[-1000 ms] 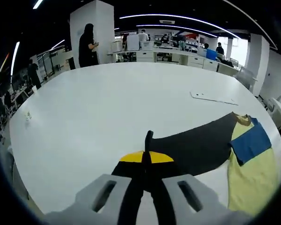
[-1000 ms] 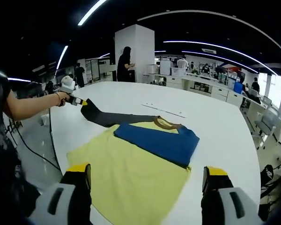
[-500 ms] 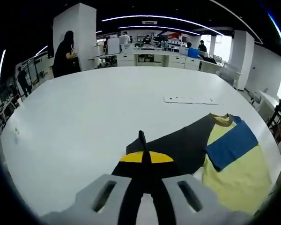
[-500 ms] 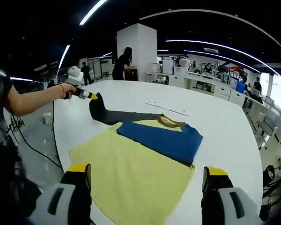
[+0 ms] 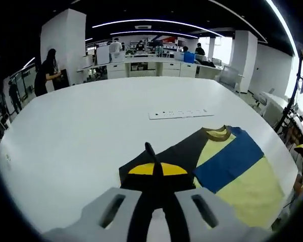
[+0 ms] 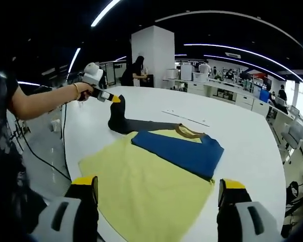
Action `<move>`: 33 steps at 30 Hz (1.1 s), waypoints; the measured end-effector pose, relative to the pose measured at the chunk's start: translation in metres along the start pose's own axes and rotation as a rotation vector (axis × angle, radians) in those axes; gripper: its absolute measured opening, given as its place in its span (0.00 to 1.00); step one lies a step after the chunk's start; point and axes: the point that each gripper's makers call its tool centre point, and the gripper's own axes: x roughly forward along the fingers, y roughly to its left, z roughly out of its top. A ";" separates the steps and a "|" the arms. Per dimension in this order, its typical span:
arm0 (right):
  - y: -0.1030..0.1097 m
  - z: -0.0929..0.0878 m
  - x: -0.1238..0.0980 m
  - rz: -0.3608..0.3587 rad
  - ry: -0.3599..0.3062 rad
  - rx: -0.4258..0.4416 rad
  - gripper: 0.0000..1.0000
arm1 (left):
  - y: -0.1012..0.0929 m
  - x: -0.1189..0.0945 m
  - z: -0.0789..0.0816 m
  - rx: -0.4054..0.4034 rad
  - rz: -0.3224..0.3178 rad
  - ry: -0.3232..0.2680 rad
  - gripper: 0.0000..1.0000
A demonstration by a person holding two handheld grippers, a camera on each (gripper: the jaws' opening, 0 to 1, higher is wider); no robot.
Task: Fold the garment on the visible template until the final outline fits inside the template.
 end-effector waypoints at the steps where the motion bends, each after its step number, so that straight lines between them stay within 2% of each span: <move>1: 0.000 0.000 0.000 0.002 0.001 -0.001 1.00 | -0.005 0.001 0.003 0.004 -0.014 -0.005 0.00; 4: 0.000 0.000 0.000 0.002 0.001 0.001 1.00 | -0.021 0.002 0.009 0.000 -0.052 -0.010 0.00; 12: 0.000 -0.002 0.000 -0.004 -0.014 0.030 1.00 | -0.046 0.006 0.022 0.023 -0.101 -0.021 0.00; 20: 0.001 -0.010 0.001 0.001 0.011 0.027 1.00 | -0.073 0.014 0.038 0.021 -0.150 -0.044 0.00; 25: -0.002 -0.008 0.001 -0.015 0.009 0.015 1.00 | -0.100 0.021 0.053 0.039 -0.202 -0.073 0.00; 33: -0.007 -0.008 -0.001 -0.027 0.023 0.001 1.00 | -0.136 0.030 0.066 0.079 -0.263 -0.091 0.00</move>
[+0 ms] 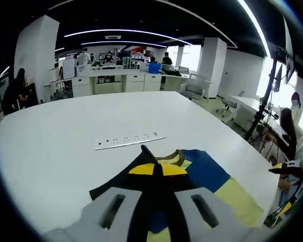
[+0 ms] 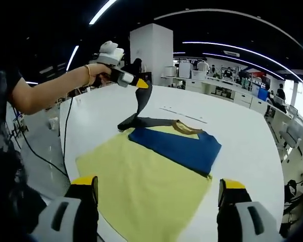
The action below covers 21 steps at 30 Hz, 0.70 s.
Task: Fold the garment on the visible template until the final outline fits inside the template.
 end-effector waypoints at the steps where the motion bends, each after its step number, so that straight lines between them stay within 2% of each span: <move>1: -0.002 0.000 0.000 -0.003 -0.002 0.004 1.00 | -0.004 0.003 0.002 0.002 -0.004 -0.002 0.00; 6: -0.004 0.001 0.001 -0.002 -0.010 0.020 1.00 | -0.027 0.014 0.012 -0.002 -0.045 -0.019 0.00; 8: -0.002 0.004 0.002 0.005 -0.028 0.038 1.00 | -0.037 0.018 0.014 0.049 -0.064 -0.016 0.00; 10: -0.001 0.004 0.003 0.013 -0.028 0.043 1.00 | -0.045 0.022 0.014 0.067 -0.072 -0.012 0.00; 21: 0.000 -0.004 0.006 0.019 0.005 0.041 1.00 | -0.083 0.045 0.021 0.058 -0.150 -0.035 0.00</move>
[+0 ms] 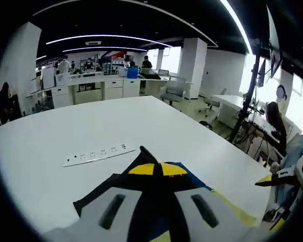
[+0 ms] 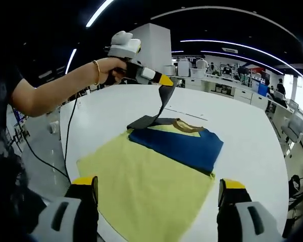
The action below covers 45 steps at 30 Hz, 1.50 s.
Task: Fold the garment on the visible template until the final outline fits inside the template.
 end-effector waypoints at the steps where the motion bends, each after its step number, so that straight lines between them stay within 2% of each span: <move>1: -0.001 -0.001 0.000 -0.002 0.005 0.001 1.00 | -0.004 0.004 0.000 0.008 -0.010 -0.001 0.00; 14: -0.001 -0.011 0.003 0.000 0.021 0.018 1.00 | -0.040 0.026 -0.016 0.036 -0.084 0.038 0.00; 23: -0.004 -0.016 0.005 0.003 0.031 0.030 1.00 | -0.064 0.046 -0.050 0.069 -0.126 0.098 0.00; 34: -0.006 -0.024 0.008 0.004 0.038 0.056 1.00 | -0.085 0.064 -0.077 0.082 -0.164 0.141 0.00; 43: -0.014 -0.024 0.008 -0.003 0.035 0.064 1.00 | -0.095 0.076 -0.090 0.071 -0.242 0.121 0.01; 45: -0.015 -0.023 0.008 -0.005 0.031 0.067 1.00 | -0.099 0.075 -0.089 0.086 -0.270 0.099 0.07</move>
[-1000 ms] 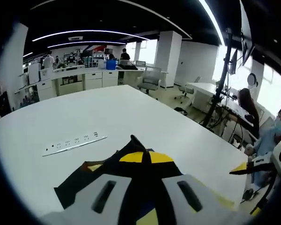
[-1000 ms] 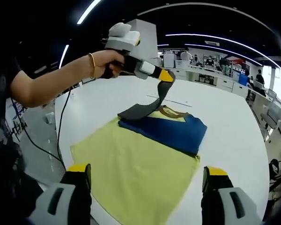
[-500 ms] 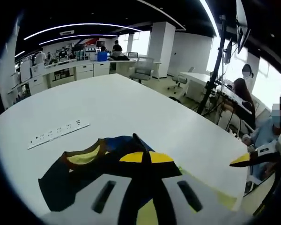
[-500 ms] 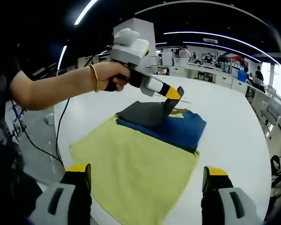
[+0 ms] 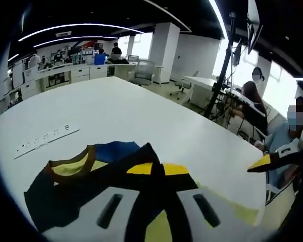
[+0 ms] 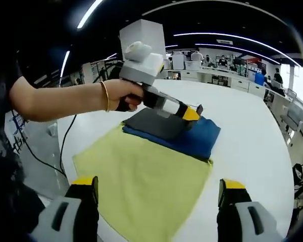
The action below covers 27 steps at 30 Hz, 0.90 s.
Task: Fold the garment on the visible template until the final outline fits inside the template.
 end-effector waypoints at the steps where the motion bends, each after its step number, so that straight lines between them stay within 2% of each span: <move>1: 0.000 0.000 0.000 -0.001 -0.003 0.001 1.00 | -0.003 0.000 0.001 -0.010 -0.016 -0.015 0.10; 3: 0.000 0.000 0.001 0.001 -0.005 0.006 1.00 | -0.006 -0.001 0.002 -0.016 -0.035 -0.033 0.16; 5: -0.001 0.000 0.001 0.003 -0.007 0.008 1.00 | -0.008 -0.001 0.005 0.025 -0.041 -0.050 0.22; 9: -0.001 0.001 0.001 0.003 -0.012 0.008 1.00 | -0.007 -0.005 0.008 0.076 -0.032 -0.068 0.47; 12: -0.002 0.002 0.000 0.002 -0.021 0.010 1.00 | -0.005 -0.011 0.010 0.084 -0.027 -0.087 0.62; 15: -0.001 0.003 -0.001 0.008 -0.023 0.010 1.00 | 0.001 -0.018 0.011 0.089 -0.011 -0.105 0.74; 18: 0.000 0.003 -0.001 0.024 -0.019 0.003 1.00 | 0.017 -0.028 0.005 0.090 0.038 -0.090 0.87; 23: 0.010 0.002 0.002 0.091 0.005 -0.031 1.00 | 0.037 -0.052 -0.004 0.032 0.073 -0.098 0.95; 27: 0.013 0.000 0.002 0.116 0.023 -0.062 1.00 | 0.051 -0.069 -0.018 0.007 0.097 -0.073 0.99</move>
